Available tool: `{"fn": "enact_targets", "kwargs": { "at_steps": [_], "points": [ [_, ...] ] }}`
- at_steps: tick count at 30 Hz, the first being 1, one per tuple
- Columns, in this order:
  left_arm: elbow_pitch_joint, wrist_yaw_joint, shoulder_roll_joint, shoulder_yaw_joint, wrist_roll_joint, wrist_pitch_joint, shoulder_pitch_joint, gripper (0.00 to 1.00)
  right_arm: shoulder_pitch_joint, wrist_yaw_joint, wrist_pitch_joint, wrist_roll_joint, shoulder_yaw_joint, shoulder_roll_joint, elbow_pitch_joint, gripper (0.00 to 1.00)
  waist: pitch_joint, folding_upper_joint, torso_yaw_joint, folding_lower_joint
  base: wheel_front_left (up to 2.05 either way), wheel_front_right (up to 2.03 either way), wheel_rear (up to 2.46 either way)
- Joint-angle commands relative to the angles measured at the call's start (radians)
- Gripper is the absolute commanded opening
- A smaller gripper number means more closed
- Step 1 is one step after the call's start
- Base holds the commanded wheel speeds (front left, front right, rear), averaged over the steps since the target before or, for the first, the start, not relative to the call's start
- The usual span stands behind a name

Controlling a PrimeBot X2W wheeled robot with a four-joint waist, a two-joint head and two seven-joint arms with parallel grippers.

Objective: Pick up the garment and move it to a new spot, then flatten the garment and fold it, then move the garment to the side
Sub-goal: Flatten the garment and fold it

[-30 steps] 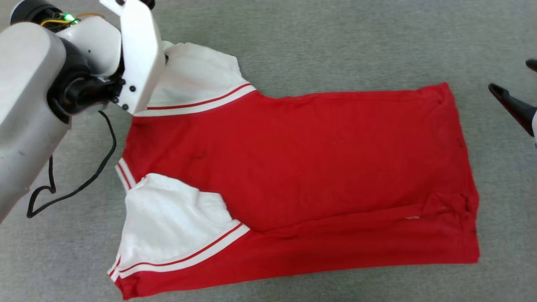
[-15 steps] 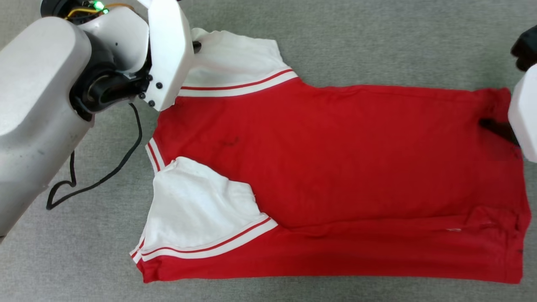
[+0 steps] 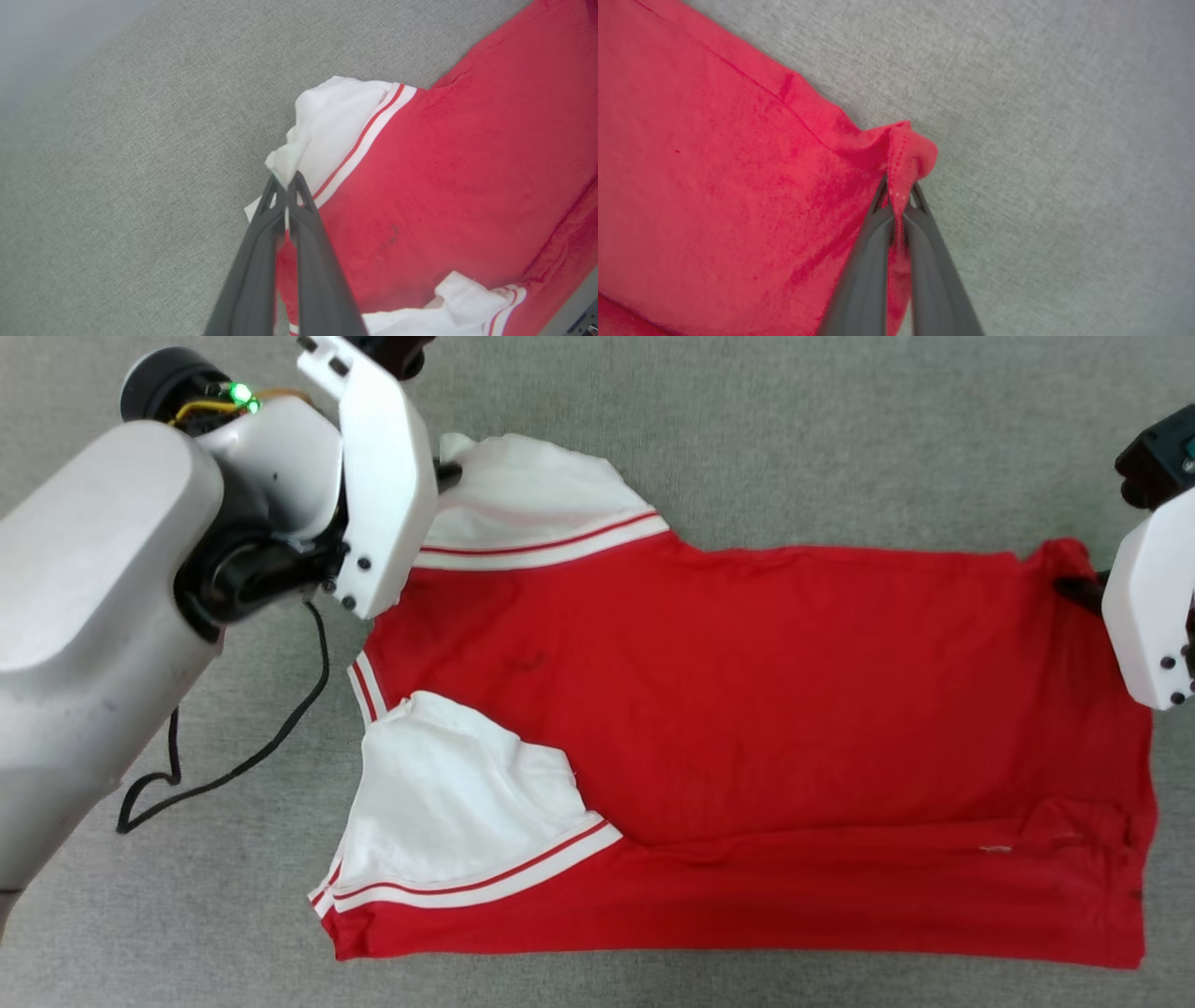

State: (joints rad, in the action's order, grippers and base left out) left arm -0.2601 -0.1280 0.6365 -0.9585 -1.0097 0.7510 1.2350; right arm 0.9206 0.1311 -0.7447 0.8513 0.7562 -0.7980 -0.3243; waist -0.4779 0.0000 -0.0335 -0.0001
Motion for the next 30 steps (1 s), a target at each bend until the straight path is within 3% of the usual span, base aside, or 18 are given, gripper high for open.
{"fn": "enact_targets", "kwargs": {
  "at_steps": [1, 9, 21, 26, 30],
  "points": [
    [0.006, -0.002, 0.011, 0.001, -0.007, -0.009, -0.021, 0.00, -0.004, -0.001, 0.030, 0.003, 0.013, -0.006, 0.007, 0.00, 0.042, 0.0000, 0.006, 0.0001, 0.00, 0.00, 0.00],
    [0.113, 0.010, 0.111, -0.011, -0.042, -0.033, -0.148, 0.00, -0.064, -0.001, 0.184, 0.045, 0.103, -0.075, 0.044, 0.00, 0.173, 0.0000, 0.015, 0.0001, 0.00, 0.00, 0.00],
    [0.363, 0.110, 0.294, -0.089, -0.095, -0.079, -0.477, 0.00, -0.236, -0.001, 0.286, 0.108, 0.207, -0.154, 0.112, 0.00, 0.299, 0.0000, 0.028, 0.0001, 0.00, 0.00, 0.00],
    [0.394, 0.149, 0.318, -0.120, -0.122, -0.118, -0.589, 0.00, -0.321, -0.001, 0.305, 0.130, 0.227, -0.150, 0.097, 0.00, 0.297, 0.0000, 0.033, 0.0001, 0.00, 0.00, 0.00],
    [0.361, 0.158, 0.298, -0.142, -0.130, -0.143, -0.642, 0.00, -0.356, -0.001, 0.311, 0.126, 0.237, -0.113, 0.058, 0.00, 0.272, 0.0000, 0.041, 0.0001, 0.00, 0.00, 0.00]
  ]
}}
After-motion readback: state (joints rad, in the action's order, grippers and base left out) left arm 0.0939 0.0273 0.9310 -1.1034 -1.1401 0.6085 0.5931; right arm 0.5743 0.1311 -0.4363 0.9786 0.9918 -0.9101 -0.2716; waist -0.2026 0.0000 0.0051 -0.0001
